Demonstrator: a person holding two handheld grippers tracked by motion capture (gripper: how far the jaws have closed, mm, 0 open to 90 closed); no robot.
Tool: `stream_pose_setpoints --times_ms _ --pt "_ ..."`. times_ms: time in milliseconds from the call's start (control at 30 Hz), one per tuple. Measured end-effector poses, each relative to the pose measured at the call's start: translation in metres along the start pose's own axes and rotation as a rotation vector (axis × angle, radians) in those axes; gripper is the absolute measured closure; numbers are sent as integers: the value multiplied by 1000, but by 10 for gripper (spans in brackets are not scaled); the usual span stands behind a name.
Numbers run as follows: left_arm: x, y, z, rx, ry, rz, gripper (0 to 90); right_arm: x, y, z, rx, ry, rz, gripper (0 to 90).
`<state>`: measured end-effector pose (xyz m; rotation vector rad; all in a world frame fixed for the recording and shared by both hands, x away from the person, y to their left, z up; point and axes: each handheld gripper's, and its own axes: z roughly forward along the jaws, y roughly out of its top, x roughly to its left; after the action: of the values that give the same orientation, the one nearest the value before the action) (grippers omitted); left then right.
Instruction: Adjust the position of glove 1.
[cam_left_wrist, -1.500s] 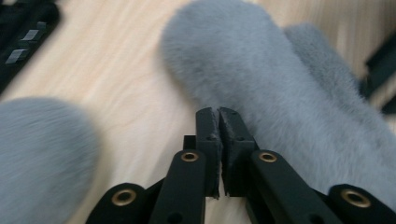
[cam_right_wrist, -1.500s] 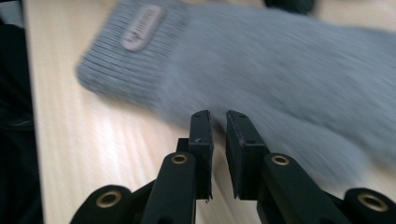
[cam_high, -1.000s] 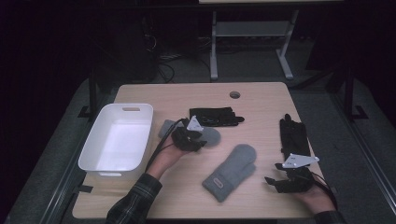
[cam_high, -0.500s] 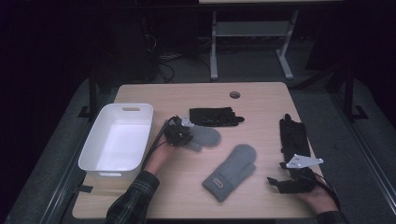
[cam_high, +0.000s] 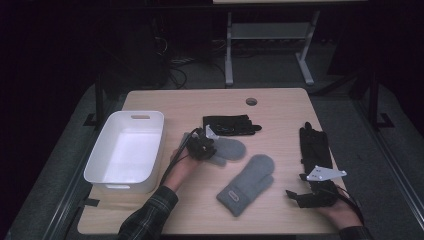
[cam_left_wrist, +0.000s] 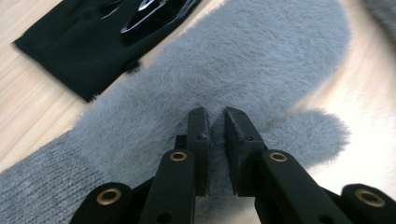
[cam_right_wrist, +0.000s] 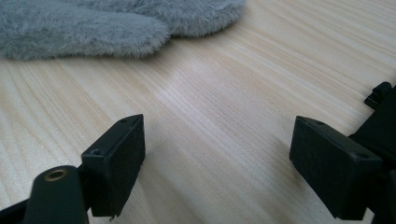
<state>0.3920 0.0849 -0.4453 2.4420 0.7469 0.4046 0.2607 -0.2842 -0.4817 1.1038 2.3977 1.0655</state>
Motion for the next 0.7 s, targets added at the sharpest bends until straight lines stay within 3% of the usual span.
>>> stream_pose_setpoints --times_ms 67,233,300,400,433,467,600,633,667,700 --pt "-1 2 -3 -3 2 6 807 0 0 0 0 0 0 182" --pt "15 6 -15 -21 19 -13 893 0 0 0 0 1 0 181" --pt "30 7 -18 -34 56 -64 893 0 0 0 0 1 0 181" --pt "39 9 -17 -29 106 -86 893 0 0 0 0 2 -1 181" --pt "44 10 -17 -24 124 -97 894 0 0 0 -1 3 -2 181" --pt "57 13 -16 -15 177 -124 893 -1 0 0 -1 4 -3 181" --pt "69 15 -8 17 205 -157 893 -1 0 0 -1 5 -3 182" --pt "76 14 3 53 229 -170 893 -1 0 0 -1 6 -4 182" --pt "76 14 3 53 229 -170 893 -1 0 0 -1 6 -4 182" --pt "80 11 12 98 237 -177 893 -1 0 0 0 5 -6 182"
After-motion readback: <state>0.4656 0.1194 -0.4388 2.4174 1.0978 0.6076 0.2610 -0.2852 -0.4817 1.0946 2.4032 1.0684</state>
